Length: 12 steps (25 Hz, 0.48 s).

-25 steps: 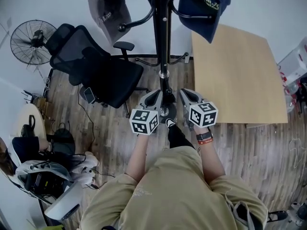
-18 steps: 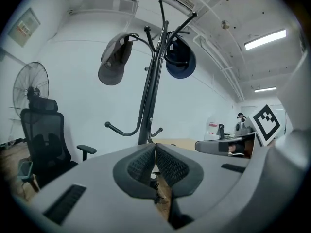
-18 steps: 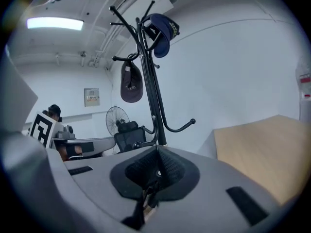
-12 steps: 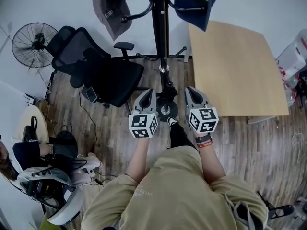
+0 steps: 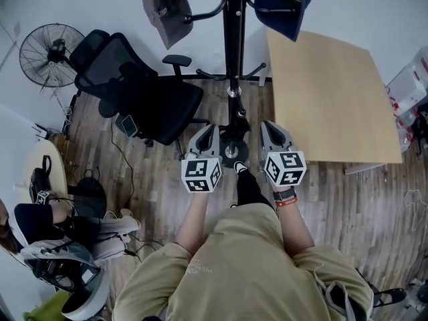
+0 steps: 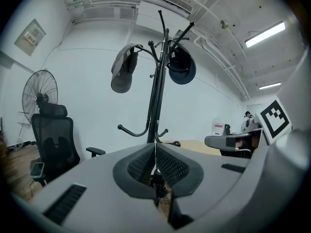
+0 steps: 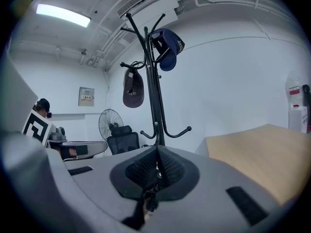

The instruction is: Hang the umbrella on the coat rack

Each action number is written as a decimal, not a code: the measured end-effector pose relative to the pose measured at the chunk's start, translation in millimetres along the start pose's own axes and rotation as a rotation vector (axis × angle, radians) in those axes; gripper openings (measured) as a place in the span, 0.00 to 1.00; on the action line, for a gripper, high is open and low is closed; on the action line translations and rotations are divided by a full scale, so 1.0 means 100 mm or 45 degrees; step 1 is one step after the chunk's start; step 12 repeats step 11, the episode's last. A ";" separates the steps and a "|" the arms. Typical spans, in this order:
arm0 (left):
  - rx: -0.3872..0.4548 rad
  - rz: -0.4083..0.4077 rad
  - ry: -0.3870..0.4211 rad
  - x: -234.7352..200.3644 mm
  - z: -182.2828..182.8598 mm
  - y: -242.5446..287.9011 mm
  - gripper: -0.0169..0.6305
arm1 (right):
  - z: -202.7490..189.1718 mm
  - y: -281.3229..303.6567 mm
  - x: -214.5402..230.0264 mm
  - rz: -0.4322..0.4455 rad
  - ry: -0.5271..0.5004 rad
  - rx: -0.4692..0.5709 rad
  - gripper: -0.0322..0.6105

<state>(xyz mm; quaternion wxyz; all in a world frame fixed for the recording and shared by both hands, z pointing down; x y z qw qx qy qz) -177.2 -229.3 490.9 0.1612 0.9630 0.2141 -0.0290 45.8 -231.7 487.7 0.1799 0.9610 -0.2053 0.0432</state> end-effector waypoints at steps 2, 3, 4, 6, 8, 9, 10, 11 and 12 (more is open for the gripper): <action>0.000 -0.001 -0.006 -0.02 -0.01 -0.02 0.06 | 0.01 0.00 -0.03 -0.002 -0.008 -0.002 0.07; 0.001 -0.002 -0.008 -0.03 -0.01 -0.04 0.06 | 0.01 0.00 -0.05 -0.003 -0.012 -0.002 0.07; 0.003 -0.004 -0.011 -0.04 -0.02 -0.05 0.06 | 0.01 0.00 -0.06 -0.005 -0.015 -0.001 0.07; 0.008 -0.007 -0.015 -0.06 -0.03 -0.08 0.06 | 0.01 -0.01 -0.09 -0.009 -0.020 -0.001 0.07; 0.011 -0.007 -0.019 -0.10 -0.04 -0.11 0.06 | 0.01 -0.01 -0.14 -0.006 -0.015 0.002 0.07; 0.013 -0.007 -0.021 -0.13 -0.04 -0.12 0.06 | 0.02 -0.01 -0.16 -0.005 -0.009 0.005 0.07; 0.014 -0.007 -0.023 -0.15 -0.04 -0.14 0.06 | 0.04 -0.02 -0.19 -0.004 -0.004 0.010 0.07; 0.016 -0.007 -0.024 -0.18 -0.04 -0.15 0.06 | 0.06 -0.03 -0.22 -0.004 0.000 0.014 0.07; 0.016 -0.007 -0.024 -0.18 -0.04 -0.15 0.06 | 0.06 -0.03 -0.22 -0.004 0.000 0.014 0.07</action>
Point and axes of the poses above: the fingertips, and each gripper's own axes: y forward along the fingers, x to its right, z out of its top, the point moved 9 cm from there along -y, backward along the fingers, and after that the axes turned 10 degrees about -x, right-handed, at the moved point
